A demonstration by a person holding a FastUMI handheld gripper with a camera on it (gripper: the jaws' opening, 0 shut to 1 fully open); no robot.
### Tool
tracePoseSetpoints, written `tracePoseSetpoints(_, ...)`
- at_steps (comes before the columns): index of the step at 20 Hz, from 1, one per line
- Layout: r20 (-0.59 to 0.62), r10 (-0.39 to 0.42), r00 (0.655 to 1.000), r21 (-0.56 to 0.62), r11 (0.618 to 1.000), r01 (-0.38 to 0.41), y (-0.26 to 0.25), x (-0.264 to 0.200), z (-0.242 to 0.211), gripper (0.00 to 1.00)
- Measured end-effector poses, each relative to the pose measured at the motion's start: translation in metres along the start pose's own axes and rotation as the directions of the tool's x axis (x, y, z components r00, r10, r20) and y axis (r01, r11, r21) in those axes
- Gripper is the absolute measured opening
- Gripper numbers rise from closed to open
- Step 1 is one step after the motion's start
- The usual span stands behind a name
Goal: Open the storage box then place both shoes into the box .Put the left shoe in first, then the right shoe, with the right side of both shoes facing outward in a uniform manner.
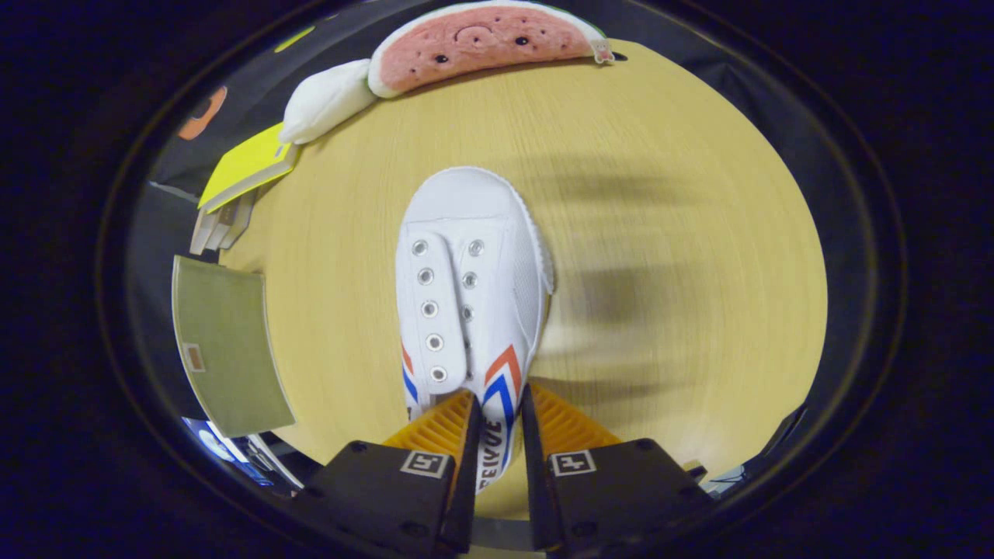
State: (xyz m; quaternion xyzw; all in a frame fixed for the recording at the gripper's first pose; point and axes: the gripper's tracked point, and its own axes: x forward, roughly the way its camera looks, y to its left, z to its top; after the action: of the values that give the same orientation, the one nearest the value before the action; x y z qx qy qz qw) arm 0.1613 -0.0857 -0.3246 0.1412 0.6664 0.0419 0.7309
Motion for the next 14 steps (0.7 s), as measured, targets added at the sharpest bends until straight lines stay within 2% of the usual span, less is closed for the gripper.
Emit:
tracePoseSetpoints(2, 0.006, 0.002, 1.000, 0.030, 1.000, -0.003, -0.001, -0.003, 0.000, 0.30)
tracePoseSetpoints(5, 0.015, 0.009, 1.000, 0.056, 0.998, -0.009, -0.003, -0.004, -0.001, 0.14)
tracePoseSetpoints(8, 0.018, 0.028, 0.999, 0.097, 0.995, -0.029, -0.004, -0.015, 0.003, 0.07)
tracePoseSetpoints(14, 0.109, 0.059, 0.992, 0.101, 0.992, -0.070, 0.001, -0.007, 0.001, 0.06)
